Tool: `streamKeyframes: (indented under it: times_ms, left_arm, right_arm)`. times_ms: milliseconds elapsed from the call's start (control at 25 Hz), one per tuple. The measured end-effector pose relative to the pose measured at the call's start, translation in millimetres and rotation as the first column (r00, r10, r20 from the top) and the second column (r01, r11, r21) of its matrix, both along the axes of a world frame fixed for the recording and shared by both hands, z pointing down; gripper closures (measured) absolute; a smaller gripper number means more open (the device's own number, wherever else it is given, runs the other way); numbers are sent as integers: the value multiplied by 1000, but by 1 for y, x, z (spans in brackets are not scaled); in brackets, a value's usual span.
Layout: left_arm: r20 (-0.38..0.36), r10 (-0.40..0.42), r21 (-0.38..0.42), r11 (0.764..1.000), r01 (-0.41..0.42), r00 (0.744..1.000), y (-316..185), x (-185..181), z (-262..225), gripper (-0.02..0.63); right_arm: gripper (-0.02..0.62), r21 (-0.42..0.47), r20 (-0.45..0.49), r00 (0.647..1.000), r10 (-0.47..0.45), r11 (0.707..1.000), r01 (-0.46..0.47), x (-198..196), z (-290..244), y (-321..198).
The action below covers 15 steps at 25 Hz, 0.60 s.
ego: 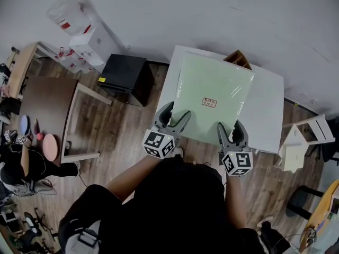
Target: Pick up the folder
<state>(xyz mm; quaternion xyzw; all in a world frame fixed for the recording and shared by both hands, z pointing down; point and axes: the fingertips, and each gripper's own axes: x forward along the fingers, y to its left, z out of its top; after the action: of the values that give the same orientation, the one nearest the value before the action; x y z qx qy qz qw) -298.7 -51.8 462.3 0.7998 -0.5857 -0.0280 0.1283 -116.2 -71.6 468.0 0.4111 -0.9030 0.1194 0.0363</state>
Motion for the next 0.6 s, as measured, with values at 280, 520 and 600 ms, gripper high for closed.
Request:
streamKeyframes:
  times_ms: [280,520,600]
  left_arm:
    - [-8,8,8,1000,-8,1000,3,-19,1,302]
    - [-11,17,11,1000,-16,1000,7,-26,2,302]
    - [-13,19,8,1000,-18,1000,7,-28,2,302]
  right_arm:
    - [302,19,0,1000,9,1000,-9,-18,-1,4]
    - [302,28,-7,1000,17,999,-17,-26,-1,9]
    - [302,29,-9,1000,19,999,-19,-28,-1,10]
